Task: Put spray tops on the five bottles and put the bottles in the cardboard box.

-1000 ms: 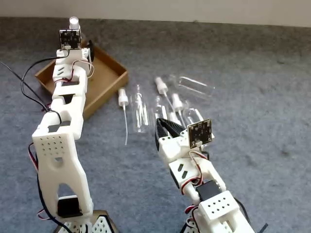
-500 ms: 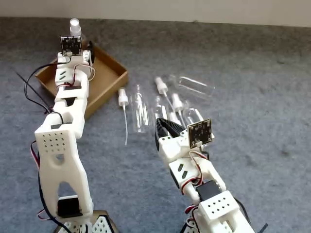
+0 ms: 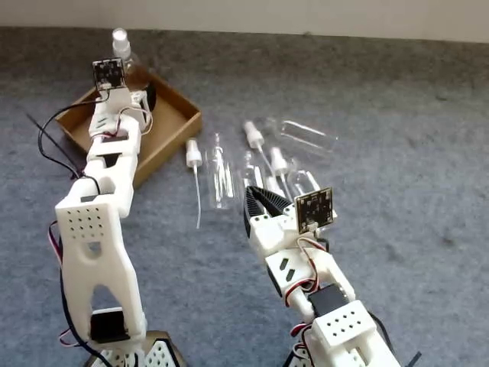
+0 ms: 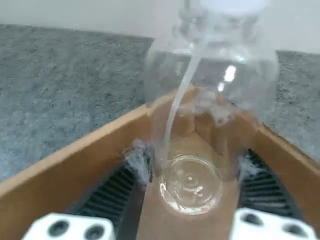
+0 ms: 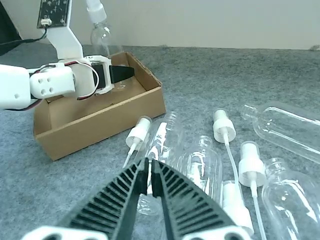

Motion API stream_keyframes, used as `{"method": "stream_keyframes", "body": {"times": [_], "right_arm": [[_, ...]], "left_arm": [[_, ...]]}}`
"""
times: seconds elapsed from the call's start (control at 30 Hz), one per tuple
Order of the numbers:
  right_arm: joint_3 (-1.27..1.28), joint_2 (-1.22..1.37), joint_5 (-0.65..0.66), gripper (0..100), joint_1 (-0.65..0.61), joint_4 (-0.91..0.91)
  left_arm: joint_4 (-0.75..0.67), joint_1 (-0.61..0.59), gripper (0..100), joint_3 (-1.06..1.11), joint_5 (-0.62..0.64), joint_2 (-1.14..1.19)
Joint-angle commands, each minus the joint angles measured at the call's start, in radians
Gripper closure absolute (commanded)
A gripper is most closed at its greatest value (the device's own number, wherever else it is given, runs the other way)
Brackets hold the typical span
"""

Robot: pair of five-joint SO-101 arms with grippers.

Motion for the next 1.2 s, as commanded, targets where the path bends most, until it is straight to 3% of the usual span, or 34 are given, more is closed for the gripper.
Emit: {"method": "stream_keyframes", "body": {"times": [0.0, 0.5, 0.97, 1.17], "right_arm": [[0.058, -0.01, -0.003, 98.9, -0.004, -0.03], [0.058, -0.01, -0.003, 98.9, -0.004, -0.03], [0.058, -0.01, -0.005, 98.9, 0.002, -0.03], [0.058, -0.01, -0.011, 99.0, 0.127, -0.03]], "left_arm": [[0.006, -0.012, 71, -0.025, 0.014, -0.077], [0.281, -0.013, 69, 0.031, 0.011, -0.259], [0.554, -0.013, 69, 0.294, 0.011, -0.613], [0.635, -0.005, 69, 0.455, 0.011, -0.828]]}}
